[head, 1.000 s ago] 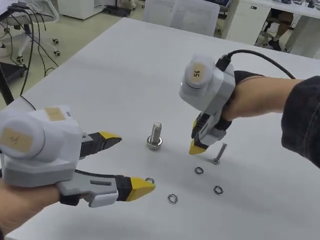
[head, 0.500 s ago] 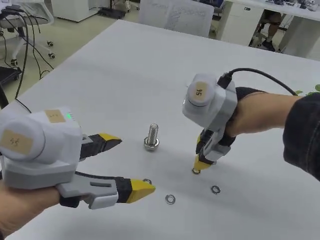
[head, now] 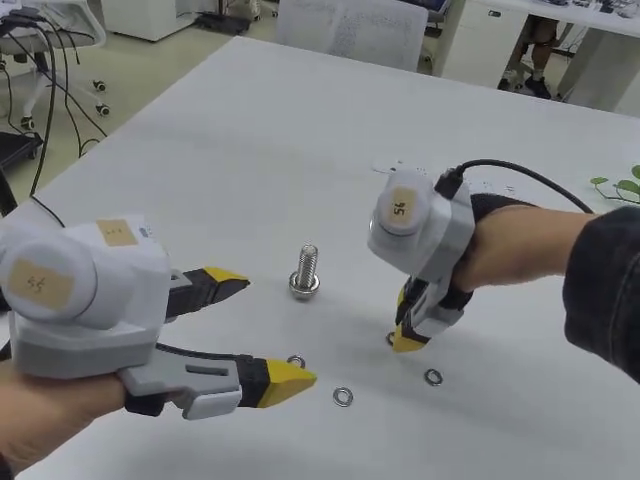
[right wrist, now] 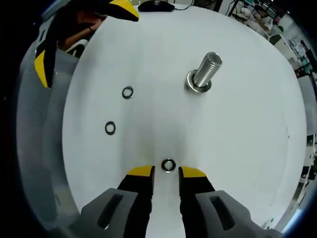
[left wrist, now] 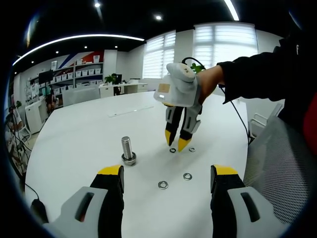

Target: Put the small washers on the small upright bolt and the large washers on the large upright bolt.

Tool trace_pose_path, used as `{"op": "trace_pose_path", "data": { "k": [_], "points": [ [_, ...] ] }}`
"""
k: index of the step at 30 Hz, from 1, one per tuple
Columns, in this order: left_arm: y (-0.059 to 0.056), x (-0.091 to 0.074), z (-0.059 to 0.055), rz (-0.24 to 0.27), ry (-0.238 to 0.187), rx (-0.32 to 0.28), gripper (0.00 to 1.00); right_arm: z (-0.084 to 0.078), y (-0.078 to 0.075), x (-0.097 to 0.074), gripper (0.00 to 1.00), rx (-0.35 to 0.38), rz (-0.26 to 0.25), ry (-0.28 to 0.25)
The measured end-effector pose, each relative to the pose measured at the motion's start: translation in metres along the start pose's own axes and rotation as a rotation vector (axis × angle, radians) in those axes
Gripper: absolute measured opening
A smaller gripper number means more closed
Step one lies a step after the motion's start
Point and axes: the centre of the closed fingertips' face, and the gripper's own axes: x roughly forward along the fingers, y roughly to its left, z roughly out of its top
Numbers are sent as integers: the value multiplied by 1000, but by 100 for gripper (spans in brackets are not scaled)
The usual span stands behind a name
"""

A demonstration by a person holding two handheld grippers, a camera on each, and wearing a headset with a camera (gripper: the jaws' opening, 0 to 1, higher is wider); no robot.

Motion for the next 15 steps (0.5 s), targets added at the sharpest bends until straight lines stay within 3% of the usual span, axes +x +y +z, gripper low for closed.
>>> {"op": "trace_pose_path", "data": {
  "k": [15],
  "points": [
    [0, 0, -3, -8, 6, -2, 70, 0, 1, 7, 19, 11, 7, 3]
  ]
}}
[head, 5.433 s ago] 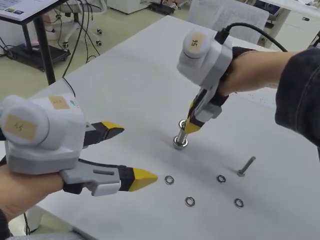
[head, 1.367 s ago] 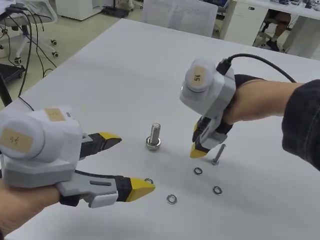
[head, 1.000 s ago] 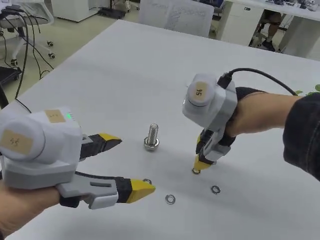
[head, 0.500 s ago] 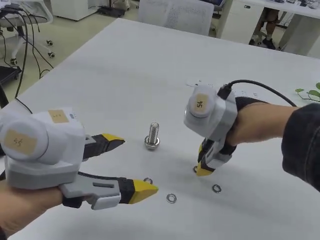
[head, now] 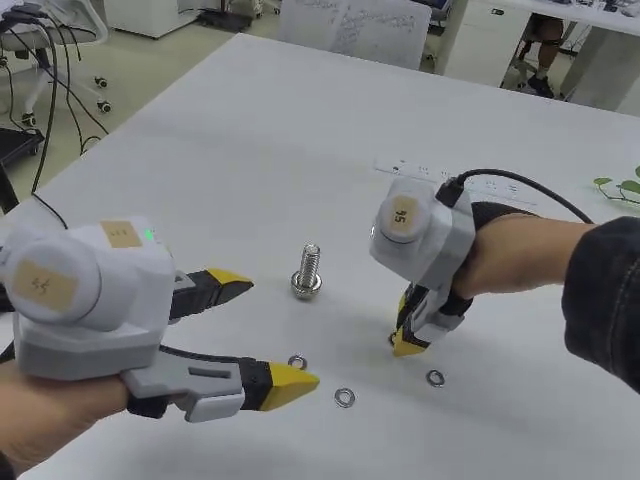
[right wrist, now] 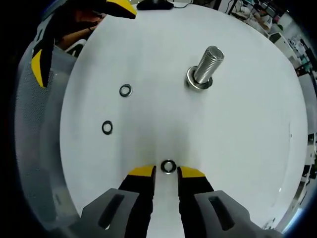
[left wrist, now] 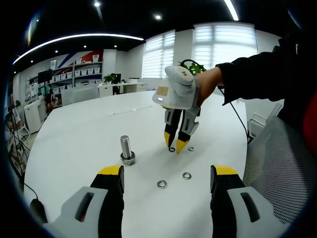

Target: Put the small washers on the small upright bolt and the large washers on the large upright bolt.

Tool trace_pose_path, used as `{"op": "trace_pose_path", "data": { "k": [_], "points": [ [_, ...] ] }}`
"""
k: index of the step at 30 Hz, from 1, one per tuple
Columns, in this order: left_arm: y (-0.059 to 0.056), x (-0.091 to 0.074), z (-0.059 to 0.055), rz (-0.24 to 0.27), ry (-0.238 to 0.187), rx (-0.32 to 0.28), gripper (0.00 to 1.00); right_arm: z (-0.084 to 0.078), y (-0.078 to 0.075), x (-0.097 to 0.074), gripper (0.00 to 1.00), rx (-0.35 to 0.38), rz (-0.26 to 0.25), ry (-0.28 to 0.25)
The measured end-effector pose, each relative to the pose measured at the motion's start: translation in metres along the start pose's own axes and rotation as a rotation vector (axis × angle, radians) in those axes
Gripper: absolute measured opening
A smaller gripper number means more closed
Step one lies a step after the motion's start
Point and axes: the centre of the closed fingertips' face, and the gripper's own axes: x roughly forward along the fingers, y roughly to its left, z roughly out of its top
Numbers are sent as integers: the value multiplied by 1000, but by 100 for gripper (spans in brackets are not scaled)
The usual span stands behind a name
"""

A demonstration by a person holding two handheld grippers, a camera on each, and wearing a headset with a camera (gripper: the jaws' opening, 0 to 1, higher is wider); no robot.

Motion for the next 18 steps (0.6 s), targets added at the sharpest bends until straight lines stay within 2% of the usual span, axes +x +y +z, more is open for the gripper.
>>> {"op": "trace_pose_path", "data": {
  "k": [10, 18],
  "points": [
    [-1, -1, -3, 3, 0, -4, 70, 1, 0, 1, 17, 34, 11, -25],
    [-1, -2, -4, 5, 1, -5, 70, 2, 3, 1, 15, 8, -5, -18]
  ]
}}
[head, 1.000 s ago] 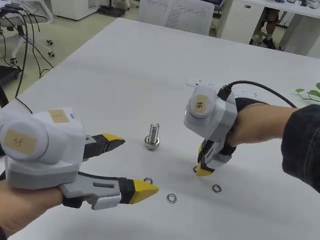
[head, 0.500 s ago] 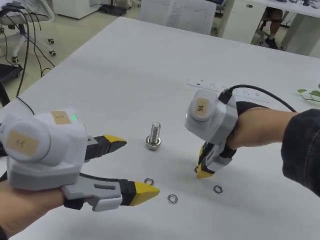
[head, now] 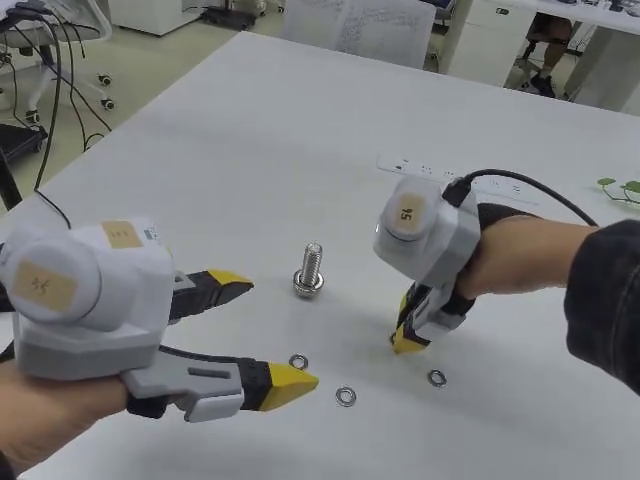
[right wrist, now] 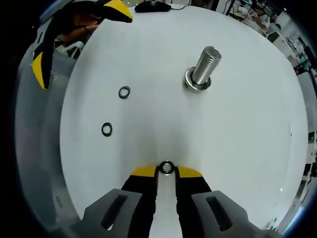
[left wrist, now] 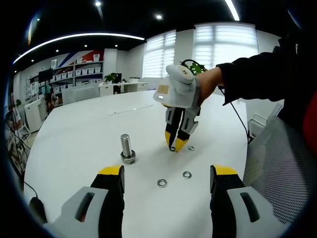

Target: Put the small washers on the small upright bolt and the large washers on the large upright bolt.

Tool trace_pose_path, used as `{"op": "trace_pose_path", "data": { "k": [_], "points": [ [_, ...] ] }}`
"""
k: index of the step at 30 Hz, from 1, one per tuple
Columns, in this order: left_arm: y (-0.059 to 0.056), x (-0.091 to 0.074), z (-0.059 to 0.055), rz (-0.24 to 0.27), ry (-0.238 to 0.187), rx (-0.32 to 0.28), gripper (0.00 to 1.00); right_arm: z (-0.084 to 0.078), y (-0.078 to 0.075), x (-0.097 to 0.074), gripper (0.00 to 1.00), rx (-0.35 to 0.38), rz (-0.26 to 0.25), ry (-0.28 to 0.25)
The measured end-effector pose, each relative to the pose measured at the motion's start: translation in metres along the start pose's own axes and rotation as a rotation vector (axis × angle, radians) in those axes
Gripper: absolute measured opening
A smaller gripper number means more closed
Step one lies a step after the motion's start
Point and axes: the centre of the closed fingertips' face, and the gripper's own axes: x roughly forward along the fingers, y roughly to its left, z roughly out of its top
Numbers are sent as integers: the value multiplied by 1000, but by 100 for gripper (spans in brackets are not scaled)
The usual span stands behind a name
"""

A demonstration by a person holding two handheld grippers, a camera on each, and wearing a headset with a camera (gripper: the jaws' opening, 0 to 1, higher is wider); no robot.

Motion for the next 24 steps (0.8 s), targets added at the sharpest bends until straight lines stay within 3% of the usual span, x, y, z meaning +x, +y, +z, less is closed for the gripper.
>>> {"op": "trace_pose_path", "data": {
  "k": [16, 24],
  "points": [
    [-2, 3, 1, -12, 9, 21, 70, 0, -1, -1, 13, 3, -19, -10],
    [-3, 5, 0, -23, 21, 62, 71, 8, 2, -19, 13, 21, -24, -47]
  ]
}}
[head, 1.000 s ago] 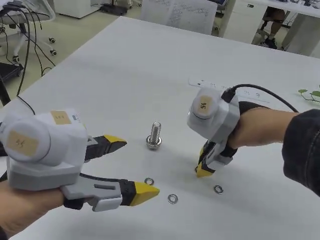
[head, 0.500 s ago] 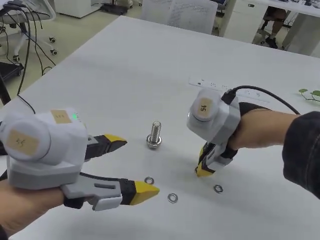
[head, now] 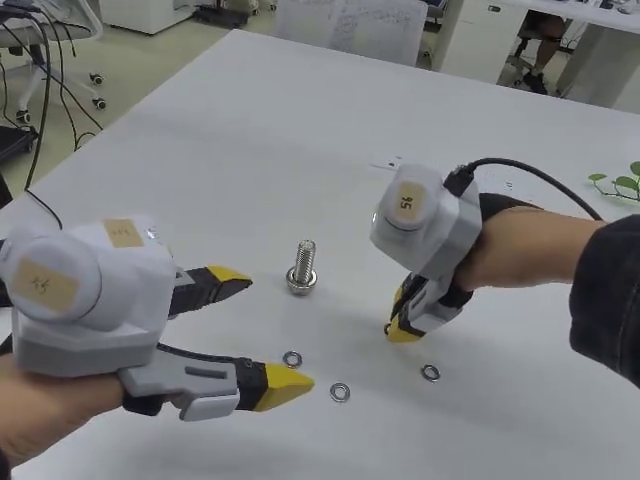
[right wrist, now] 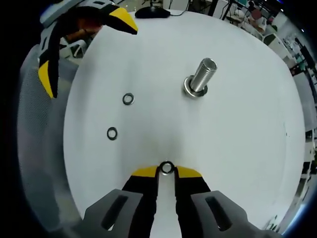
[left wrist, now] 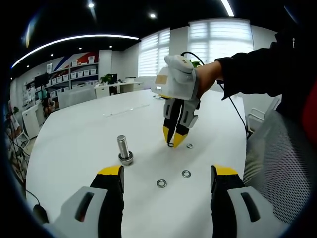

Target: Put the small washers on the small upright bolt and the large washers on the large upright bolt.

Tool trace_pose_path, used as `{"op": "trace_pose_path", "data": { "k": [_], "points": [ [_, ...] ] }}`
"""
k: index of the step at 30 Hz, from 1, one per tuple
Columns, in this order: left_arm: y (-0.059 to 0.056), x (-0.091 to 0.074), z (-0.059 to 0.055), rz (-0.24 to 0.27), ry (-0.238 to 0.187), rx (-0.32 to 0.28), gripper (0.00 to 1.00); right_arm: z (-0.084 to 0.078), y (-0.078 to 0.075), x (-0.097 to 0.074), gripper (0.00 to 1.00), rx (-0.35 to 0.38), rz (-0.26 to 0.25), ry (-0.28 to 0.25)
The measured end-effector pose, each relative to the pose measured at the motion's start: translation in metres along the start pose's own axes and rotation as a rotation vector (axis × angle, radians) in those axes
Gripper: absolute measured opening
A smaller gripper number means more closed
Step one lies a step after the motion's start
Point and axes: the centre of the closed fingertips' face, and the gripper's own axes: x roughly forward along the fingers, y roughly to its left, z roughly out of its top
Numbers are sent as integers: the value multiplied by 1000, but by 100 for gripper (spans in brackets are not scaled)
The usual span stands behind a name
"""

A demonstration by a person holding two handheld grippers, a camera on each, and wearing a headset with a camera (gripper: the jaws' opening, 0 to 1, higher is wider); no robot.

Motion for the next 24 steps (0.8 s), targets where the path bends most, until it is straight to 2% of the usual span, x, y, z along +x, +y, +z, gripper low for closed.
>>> {"op": "trace_pose_path", "data": {
  "k": [11, 24],
  "points": [
    [-3, 5, 3, -19, 1, 44, 73, 5, 8, -26, 13, 15, -18, -53],
    [-6, 12, 7, -33, 24, 116, 75, -2, 7, -61, 13, 35, -66, -103]
  ]
}}
